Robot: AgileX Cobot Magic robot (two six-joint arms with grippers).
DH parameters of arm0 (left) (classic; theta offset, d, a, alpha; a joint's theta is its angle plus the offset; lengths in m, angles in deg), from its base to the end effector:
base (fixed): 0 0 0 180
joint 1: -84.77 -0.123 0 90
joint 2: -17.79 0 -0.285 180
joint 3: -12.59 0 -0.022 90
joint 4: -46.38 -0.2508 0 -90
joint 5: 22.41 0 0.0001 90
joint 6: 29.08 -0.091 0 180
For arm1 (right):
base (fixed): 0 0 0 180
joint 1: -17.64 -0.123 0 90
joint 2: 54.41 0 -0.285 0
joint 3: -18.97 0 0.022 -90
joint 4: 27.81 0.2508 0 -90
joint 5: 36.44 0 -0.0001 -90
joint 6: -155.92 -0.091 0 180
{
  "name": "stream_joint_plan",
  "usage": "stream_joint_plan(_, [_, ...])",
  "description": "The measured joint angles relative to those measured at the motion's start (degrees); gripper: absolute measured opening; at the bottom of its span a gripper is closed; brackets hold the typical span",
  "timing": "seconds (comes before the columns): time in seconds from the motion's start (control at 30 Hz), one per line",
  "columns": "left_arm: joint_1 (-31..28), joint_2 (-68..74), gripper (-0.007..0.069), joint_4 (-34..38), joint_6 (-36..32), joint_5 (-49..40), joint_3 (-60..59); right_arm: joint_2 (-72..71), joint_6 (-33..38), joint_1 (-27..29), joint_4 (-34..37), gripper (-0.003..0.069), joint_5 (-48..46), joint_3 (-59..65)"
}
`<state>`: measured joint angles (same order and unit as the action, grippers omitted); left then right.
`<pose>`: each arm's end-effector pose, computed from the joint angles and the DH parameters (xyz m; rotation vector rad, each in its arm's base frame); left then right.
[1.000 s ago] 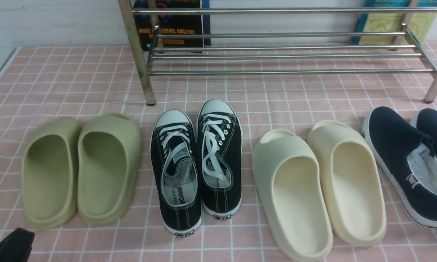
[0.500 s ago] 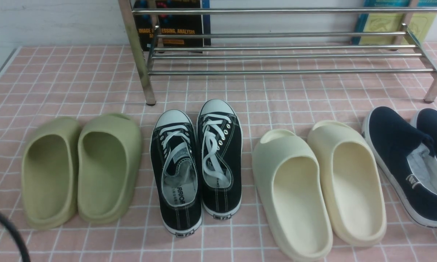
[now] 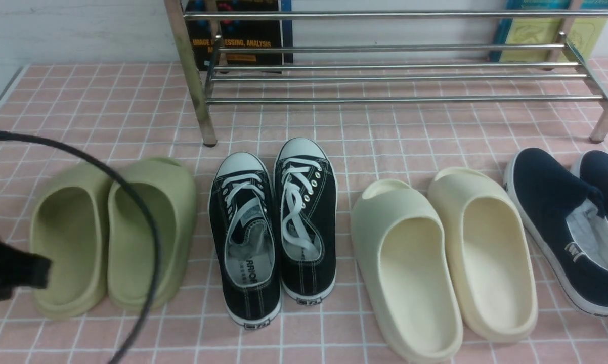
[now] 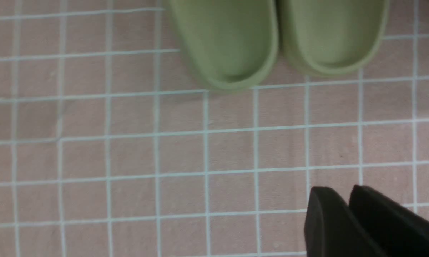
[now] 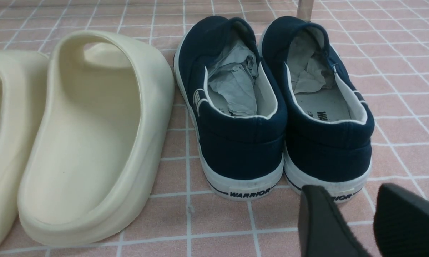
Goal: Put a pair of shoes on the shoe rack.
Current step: Use the left arm to grab the shoe closest to it
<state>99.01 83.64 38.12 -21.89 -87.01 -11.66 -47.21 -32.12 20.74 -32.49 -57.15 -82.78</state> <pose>0.1706 -0.0311 0.3232 0.2085 2.6729 0.0783 0.0527 -0.0055 0.1752 0.1292 1.8471 -0.0199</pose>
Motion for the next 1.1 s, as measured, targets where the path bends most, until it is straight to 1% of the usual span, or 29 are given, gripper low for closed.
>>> stream_joint_plan(0.07, [6.52, 4.98, 0.0238, -0.07, 3.13, 2.31, 0.0, 0.0, 0.0, 0.0, 0.0, 0.024, 0.0, 0.0])
stream_joint_plan(0.1, [7.08, 5.91, 0.0256, -0.07, 3.91, 2.87, 0.07, 0.0, 0.0, 0.0, 0.0, 0.024, 0.0, 0.0])
stream_joint_plan(0.13, [9.21, 7.78, 0.0295, -0.07, 5.54, 3.97, 0.32, 0.0, 0.0, 0.0, 0.0, 0.024, 0.0, 0.0])
stream_joint_plan(0.17, [13.67, 12.12, 0.0382, -0.07, 9.56, 6.71, 1.15, 0.0, 0.0, 0.0, 0.0, 0.024, 0.0, 0.0])
stream_joint_plan(0.3, [17.86, 21.27, 0.0547, -0.33, 15.66, 12.48, 4.21, 0.0, 0.0, 0.0, 0.0, 0.024, 0.0, 0.0])
stream_joint_plan(0.33, [17.95, 21.7, 0.0553, -0.33, 15.96, 12.77, 4.4, 0.0, 0.0, 0.0, 0.0, 0.024, 0.0, 0.0])
stream_joint_plan(0.37, [18.21, 24.69, 0.059, -0.63, 18.1, 14.96, 5.62, 0.0, 0.0, 0.0, 0.0, 0.024, 0.0, 0.0])
stream_joint_plan(0.4, [18.21, 26.67, 0.0609, -0.86, 19.91, 16.97, 6.44, 0.0, 0.0, 0.0, 0.0, 0.024, 0.0, 0.0])
stream_joint_plan(0.43, [18.21, 27.4, 0.0611, -0.93, 20.21, 17.3, 6.56, 0.0, 0.0, 0.0, 0.0, 0.024, 0.0, 0.0])
stream_joint_plan(0.5, [18.21, 31.53, 0.0613, -1.76, 23.35, 21.19, 7.34, 0.0, 0.0, 0.0, 0.0, 0.024, 0.0, 0.0])
stream_joint_plan(0.6, [18.21, 34.97, 0.0576, -1.94, 24.79, 24.15, 7.6, 0.0, 0.0, 0.0, 0.0, 0.024, 0.0, 0.0])
stream_joint_plan(0.73, [18.21, 39.95, 0.042, -2.41, 25.29, 25.97, 7.65, 0.0, 0.0, 0.0, 0.0, 0.024, 0.0, 0.0])
stream_joint_plan(0.77, [18.21, 40.89, 0.0307, -2.61, 25.34, 26.62, 7.65, 0.0, 0.0, 0.0, 0.0, 0.024, 0.0, 0.0])
stream_joint_plan(0.8, [18.21, 40.95, 0.0266, -2.67, 25.34, 26.86, 7.65, 0.0, 0.0, 0.0, 0.0, 0.024, 0.0, 0.0])
stream_joint_plan(0.83, [18.21, 40.69, 0.0184, -2.91, 25.34, 26.86, 7.65, 0.0, 0.0, 0.0, 0.0, 0.024, 0.0, 0.0])
stream_joint_plan(0.87, [18.21, 40.62, 0.017, -3.01, 25.34, 26.86, 7.7, 0.0, 0.0, 0.0, 0.0, 0.024, 0.0, 0.0])
stream_joint_plan(0.9, [18.16, 39.58, 0.0071, -3.01, 25.5, 26.86, 7.7, 0.0, 0.0, 0.0, 0.0, 0.024, 0.0, 0.0])
stream_joint_plan(0.93, [18.16, 39.58, 0.0064, -3.06, 25.56, 26.86, 7.7, 0.0, 0.0, 0.0, 0.0, 0.024, 0.0, 0.0])
stream_joint_plan(0.97, [18.16, 38.09, 0.0029, -3.01, 25.8, 26.62, 8.01, 0.0, 0.0, 0.0, 0.0, 0.024, 0.0, 0.0])
stream_joint_plan(1.1, [18.16, 34.52, 0.0016, -2.79, 26.21, 25.26, 9.93, 0.0, 0.0, 0.0, 0.0, 0.024, 0.0, 0.0])
